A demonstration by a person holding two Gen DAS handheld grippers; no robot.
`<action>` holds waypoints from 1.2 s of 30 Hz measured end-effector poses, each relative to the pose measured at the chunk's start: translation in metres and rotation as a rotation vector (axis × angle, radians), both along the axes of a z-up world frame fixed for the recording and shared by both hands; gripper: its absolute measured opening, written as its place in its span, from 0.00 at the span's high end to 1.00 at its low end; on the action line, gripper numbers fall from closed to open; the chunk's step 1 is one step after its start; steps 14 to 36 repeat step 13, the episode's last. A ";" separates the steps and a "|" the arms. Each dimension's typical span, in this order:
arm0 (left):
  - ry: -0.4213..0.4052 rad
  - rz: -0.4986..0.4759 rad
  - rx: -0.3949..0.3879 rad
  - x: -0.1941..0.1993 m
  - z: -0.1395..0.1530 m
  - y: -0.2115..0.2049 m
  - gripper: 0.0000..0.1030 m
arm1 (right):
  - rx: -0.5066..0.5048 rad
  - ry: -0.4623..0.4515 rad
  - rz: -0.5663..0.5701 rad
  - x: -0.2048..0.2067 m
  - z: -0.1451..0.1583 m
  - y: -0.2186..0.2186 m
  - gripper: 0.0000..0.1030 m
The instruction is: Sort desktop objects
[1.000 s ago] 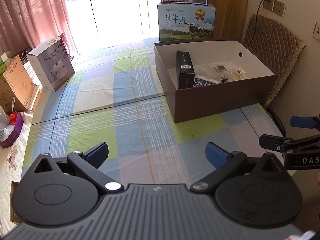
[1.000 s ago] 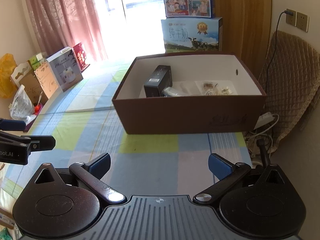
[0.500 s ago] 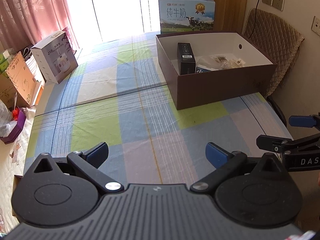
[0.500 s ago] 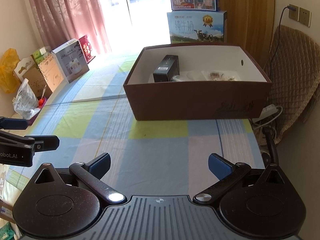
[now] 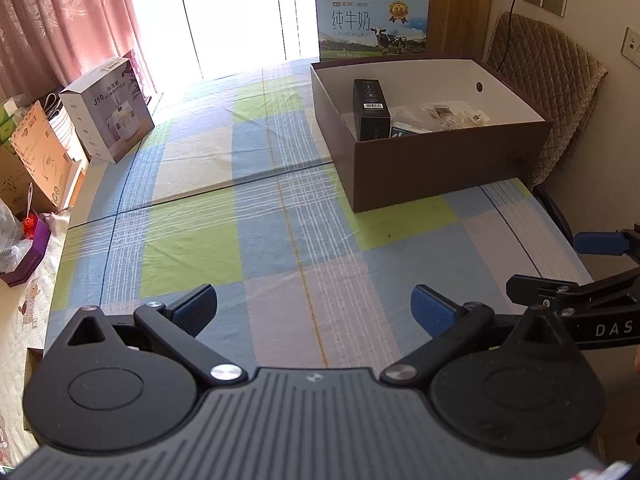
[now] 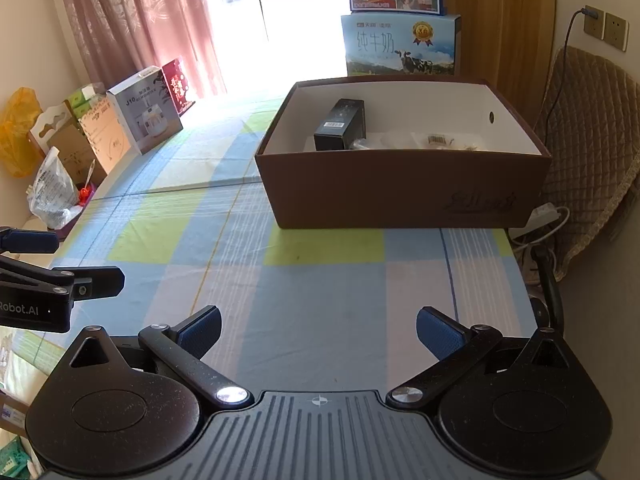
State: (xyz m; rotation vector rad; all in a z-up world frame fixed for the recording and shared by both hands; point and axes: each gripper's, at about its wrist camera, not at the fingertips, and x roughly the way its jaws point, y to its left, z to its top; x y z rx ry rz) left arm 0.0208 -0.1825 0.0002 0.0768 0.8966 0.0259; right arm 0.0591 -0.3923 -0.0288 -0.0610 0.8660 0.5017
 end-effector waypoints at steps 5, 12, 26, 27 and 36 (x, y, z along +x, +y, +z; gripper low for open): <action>-0.001 -0.003 0.000 0.002 -0.001 -0.001 0.01 | -0.001 0.002 -0.001 0.003 -0.001 -0.001 0.02; 0.002 -0.002 0.004 0.012 -0.002 -0.006 0.01 | -0.003 0.010 -0.005 0.011 -0.003 -0.002 0.02; 0.004 -0.002 0.003 0.013 -0.002 -0.007 0.01 | -0.003 0.010 -0.005 0.013 -0.004 -0.003 0.02; 0.004 -0.002 0.003 0.013 -0.002 -0.007 0.01 | -0.003 0.010 -0.005 0.013 -0.004 -0.003 0.02; 0.004 -0.002 0.003 0.013 -0.002 -0.007 0.01 | -0.003 0.010 -0.005 0.013 -0.004 -0.003 0.02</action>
